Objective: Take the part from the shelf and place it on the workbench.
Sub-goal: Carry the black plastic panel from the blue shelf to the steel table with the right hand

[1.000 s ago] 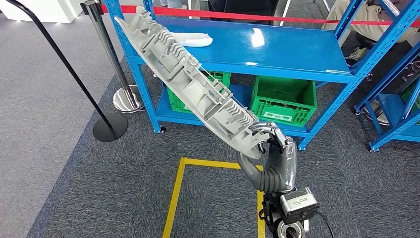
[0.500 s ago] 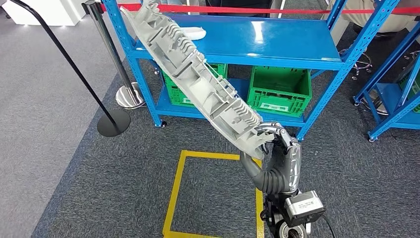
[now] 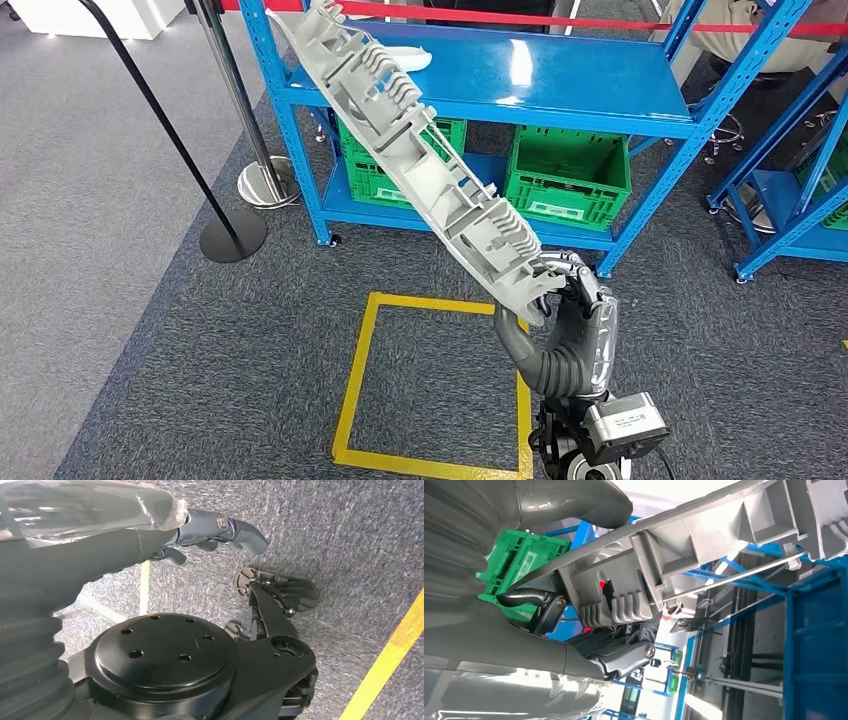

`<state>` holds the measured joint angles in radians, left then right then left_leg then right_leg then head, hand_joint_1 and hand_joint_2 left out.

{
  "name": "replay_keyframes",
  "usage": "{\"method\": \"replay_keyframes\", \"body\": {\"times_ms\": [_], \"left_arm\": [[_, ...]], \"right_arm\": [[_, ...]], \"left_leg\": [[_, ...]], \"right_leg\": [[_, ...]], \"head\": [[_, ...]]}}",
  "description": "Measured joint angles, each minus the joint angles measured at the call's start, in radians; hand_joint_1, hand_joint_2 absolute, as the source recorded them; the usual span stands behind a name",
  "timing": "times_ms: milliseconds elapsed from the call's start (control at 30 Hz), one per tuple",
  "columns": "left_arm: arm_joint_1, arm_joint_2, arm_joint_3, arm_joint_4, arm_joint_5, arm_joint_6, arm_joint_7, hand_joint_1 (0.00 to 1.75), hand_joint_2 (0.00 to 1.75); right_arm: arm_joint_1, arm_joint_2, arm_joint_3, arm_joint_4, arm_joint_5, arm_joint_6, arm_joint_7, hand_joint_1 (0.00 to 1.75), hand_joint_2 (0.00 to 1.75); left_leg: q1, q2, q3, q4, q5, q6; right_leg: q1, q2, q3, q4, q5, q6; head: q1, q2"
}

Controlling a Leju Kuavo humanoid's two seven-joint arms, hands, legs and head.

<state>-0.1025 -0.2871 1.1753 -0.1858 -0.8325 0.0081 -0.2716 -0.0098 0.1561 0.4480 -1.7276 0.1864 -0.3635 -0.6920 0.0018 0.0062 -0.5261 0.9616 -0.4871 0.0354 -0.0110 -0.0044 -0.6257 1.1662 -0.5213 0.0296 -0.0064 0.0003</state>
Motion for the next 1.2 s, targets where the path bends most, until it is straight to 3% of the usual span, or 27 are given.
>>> {"method": "replay_keyframes", "body": {"times_ms": [67,100,233,300,367,400,433,467,500,567,600,733,800,833,867,933,1000,1033,1067,1100,1167,1200], "left_arm": [[-0.001,0.0,0.0,0.0,-0.004,-0.002,-0.004,0.0,1.75],[-0.001,0.0,0.0,0.0,-0.006,-0.002,-0.006,0.0,1.75],[0.0,0.0,0.0,0.0,-0.008,-0.002,-0.012,0.0,1.75],[0.0,0.001,0.0,0.0,-0.008,0.001,-0.015,0.0,1.75],[0.0,0.002,0.0,0.0,-0.008,0.003,-0.017,0.0,1.75],[0.001,0.002,0.0,0.0,-0.008,0.004,-0.017,0.0,1.75],[0.001,0.003,0.0,0.0,-0.008,0.005,-0.017,0.0,1.75],[0.002,0.003,0.0,0.0,-0.008,0.006,-0.017,0.0,1.75],[0.001,0.004,0.0,0.0,-0.008,0.006,-0.017,0.0,1.75],[-0.001,0.005,0.0,0.0,-0.008,0.008,-0.018,0.0,1.75],[-0.003,0.005,0.0,0.0,-0.008,0.008,-0.019,0.0,1.75],[-0.005,0.005,-0.001,0.0,-0.008,0.009,-0.021,0.0,1.75],[-0.004,0.005,-0.001,0.0,-0.008,0.009,-0.022,0.0,1.75],[-0.003,0.005,-0.001,0.0,-0.008,0.009,-0.022,0.0,1.75],[-0.002,0.006,-0.001,0.0,-0.008,0.008,-0.023,0.0,1.75],[-0.002,0.006,-0.001,0.0,-0.008,0.008,-0.023,0.0,1.75],[-0.001,0.007,-0.001,0.0,-0.008,0.007,-0.024,0.0,1.75],[0.0,0.007,0.0,0.0,-0.008,0.007,-0.024,0.0,1.75],[0.0,0.007,0.0,0.0,-0.008,0.007,-0.024,0.0,1.75],[0.001,0.007,0.0,0.0,-0.008,0.007,-0.024,0.0,1.75],[0.0,0.006,0.0,0.0,-0.008,0.007,-0.024,0.0,1.75],[-0.001,0.006,-0.001,0.0,-0.008,0.007,-0.024,0.0,1.75]], "right_arm": [[0.002,0.0,0.0,-0.006,0.003,-0.006,-0.001,1.75,1.75],[0.005,0.0,0.001,-0.009,0.004,-0.009,-0.001,1.75,1.75],[0.019,-0.001,0.0,-0.017,0.006,-0.024,-0.002,1.75,1.75],[0.02,-0.001,0.001,-0.02,0.006,-0.029,-0.002,1.75,1.75],[0.022,-0.001,0.001,-0.021,0.006,-0.033,-0.002,1.75,1.75],[0.023,-0.001,0.001,-0.021,0.007,-0.034,-0.002,1.75,1.75],[0.024,-0.001,0.001,-0.021,0.007,-0.035,-0.002,1.75,1.75],[0.025,-0.001,0.001,-0.021,0.007,-0.035,-0.002,1.75,1.75],[0.026,-0.001,0.001,-0.022,0.008,-0.036,-0.002,1.75,1.75],[0.027,-0.001,0.0,-0.024,0.009,-0.04,-0.002,1.75,1.75],[0.027,-0.001,0.0,-0.025,0.01,-0.043,-0.002,1.75,1.75],[0.027,-0.001,0.0,-0.027,0.012,-0.046,-0.002,1.75,1.75],[0.026,-0.001,0.0,-0.027,0.017,-0.051,-0.002,1.75,1.75],[0.026,-0.001,0.001,-0.027,0.022,-0.055,-0.002,1.75,1.75],[0.027,-0.001,0.001,-0.027,0.028,-0.059,-0.002,1.75,1.75],[0.029,-0.002,0.002,-0.028,0.039,-0.067,-0.002,1.75,1.75],[0.033,-0.005,0.002,-0.028,0.043,-0.07,-0.002,1.75,1.75],[0.034,-0.006,0.002,-0.028,0.043,-0.07,-0.002,1.75,1.75],[0.036,-0.007,0.002,-0.028,0.043,-0.071,-0.002,1.75,1.75],[0.037,-0.007,0.002,-0.028,0.043,-0.071,-0.002,1.75,1.75],[0.037,-0.007,0.002,-0.028,0.043,-0.072,-0.002,1.75,1.75],[0.037,-0.008,0.002,-0.028,0.043,-0.072,-0.002,1.75,1.75]], "left_leg": [[-0.003,0.0,-0.008,0.011,-0.001,-0.007],[-0.005,0.0,-0.013,0.016,0.0,-0.012],[-0.005,-0.002,-0.03,0.034,-0.008,-0.032],[-0.002,-0.004,-0.068,0.115,-0.062,-0.042],[0.001,-0.005,-0.131,0.254,-0.128,-0.048],[0.001,-0.005,-0.153,0.304,-0.143,-0.05],[0.002,-0.004,-0.156,0.314,-0.138,-0.05],[0.002,-0.001,-0.137,0.283,-0.115,-0.049],[0.002,0.009,-0.098,0.215,-0.081,-0.048],[-0.002,0.047,-0.02,0.071,-0.031,-0.043],[-0.004,0.062,0.001,0.029,-0.022,-0.04],[-0.008,0.066,0.006,0.012,-0.02,-0.035],[-0.009,0.058,0.002,0.013,-0.019,-0.032],[-0.008,0.046,-0.002,0.012,-0.014,-0.025],[-0.006,0.032,-0.007,0.011,-0.008,-0.016],[-0.002,0.002,-0.017,0.008,0.006,0.001],[-0.003,-0.022,-0.026,0.01,0.012,0.004],[-0.003,-0.036,-0.029,0.012,0.014,0.004],[-0.003,-0.05,-0.032,0.015,0.016,0.003],[-0.003,-0.064,-0.033,0.018,0.016,0.002],[-0.002,-0.09,-0.038,0.026,0.017,-0.003],[-0.002,-0.1,-0.043,0.029,0.019,-0.009]], "right_leg": [[0.002,0.0,0.076,-0.129,0.031,-0.008],[0.003,0.001,0.091,-0.16,0.033,-0.012],[0.001,0.001,0.083,-0.165,0.037,-0.033],[-0.003,-0.005,0.077,-0.168,0.044,-0.044],[-0.003,-0.015,0.07,-0.167,0.048,-0.05],[-0.002,-0.022,0.067,-0.167,0.05,-0.052],[-0.002,-0.029,0.065,-0.167,0.052,-0.052],[-0.002,-0.037,0.065,-0.167,0.053,-0.051],[-0.002,-0.045,0.065,-0.167,0.053,-0.05],[0.003,-0.06,0.066,-0.166,0.054,-0.045],[0.006,-0.066,0.066,-0.165,0.055,-0.041],[0.01,-0.073,0.064,-0.164,0.055,-0.036],[0.009,-0.081,0.064,-0.164,0.057,-0.032],[0.007,-0.076,0.061,-0.158,0.05,-0.025],[0.005,-0.063,0.052,-0.134,0.031,-0.017],[0.002,-0.023,0.006,-0.02,-0.039,-0.005],[0.003,-0.005,-0.045,0.11,-0.095,-0.005],[0.003,-0.003,-0.05,0.13,-0.096,-0.007],[0.002,0.0,-0.034,0.106,-0.078,-0.009],[0.002,0.007,0.0,0.045,-0.047,-0.013],[-0.002,0.053,0.074,-0.097,0.002,-0.019],[-0.003,0.073,0.094,-0.139,0.012,-0.02]], "head": [[0.0,0.0],[-0.001,0.0],[-0.003,0.0],[-0.007,0.0],[-0.01,0.0],[-0.01,0.0],[-0.01,0.0],[-0.01,0.0],[-0.01,0.0],[-0.01,0.0],[-0.01,0.0],[-0.008,0.0],[-0.007,0.0],[-0.005,0.0],[-0.004,0.0],[-0.002,0.0],[-0.002,0.0],[-0.002,0.0],[-0.002,0.0],[-0.002,0.0],[-0.002,0.0],[-0.002,0.0]]}}
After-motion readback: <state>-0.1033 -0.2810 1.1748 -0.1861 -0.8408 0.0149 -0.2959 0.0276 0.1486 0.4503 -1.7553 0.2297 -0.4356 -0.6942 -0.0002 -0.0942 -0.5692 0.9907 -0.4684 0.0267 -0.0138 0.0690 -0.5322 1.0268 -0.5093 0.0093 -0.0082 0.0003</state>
